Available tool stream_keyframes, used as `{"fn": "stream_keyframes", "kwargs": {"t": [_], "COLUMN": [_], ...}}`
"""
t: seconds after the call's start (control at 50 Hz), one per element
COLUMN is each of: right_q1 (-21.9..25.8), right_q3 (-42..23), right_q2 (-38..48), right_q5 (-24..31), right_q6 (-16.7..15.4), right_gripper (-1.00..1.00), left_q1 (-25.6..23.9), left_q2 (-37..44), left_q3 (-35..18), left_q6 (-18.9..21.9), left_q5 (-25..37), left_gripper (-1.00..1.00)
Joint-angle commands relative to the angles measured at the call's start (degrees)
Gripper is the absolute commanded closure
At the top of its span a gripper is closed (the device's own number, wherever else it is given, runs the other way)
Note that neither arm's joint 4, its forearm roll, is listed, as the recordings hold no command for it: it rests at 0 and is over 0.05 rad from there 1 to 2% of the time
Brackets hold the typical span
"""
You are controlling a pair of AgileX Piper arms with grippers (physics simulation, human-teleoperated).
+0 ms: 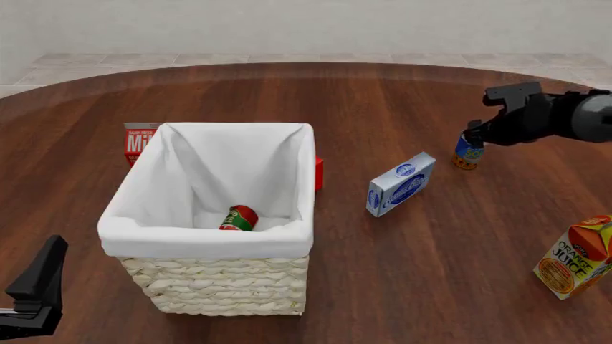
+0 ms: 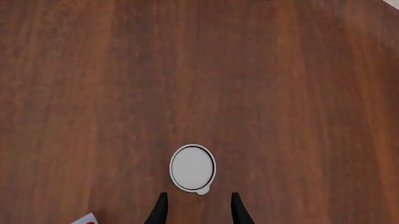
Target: Pick up the alphabet soup and the tomato sauce, and put them in the basket.
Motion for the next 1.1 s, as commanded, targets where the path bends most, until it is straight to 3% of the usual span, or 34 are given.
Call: {"fn": "stream_keyframes", "kwargs": {"t": [0.02, 1.1], "right_q1": [0.3, 1.0], "right_q3": [-1.2, -5.0], "right_q2": [0.7, 5.1], "right_q5": [0.3, 0.8], "right_q6": [-0.1, -0.4], "right_gripper": [-1.0, -1.0], "left_q1": [0.0, 0.0], "left_q2": [0.0, 0.0], "left_q3": [0.0, 0.0], "left_q6": [0.0, -0.1], "left_q5": [0.0, 0.1], "left_gripper": [-1.0, -1.0]}}
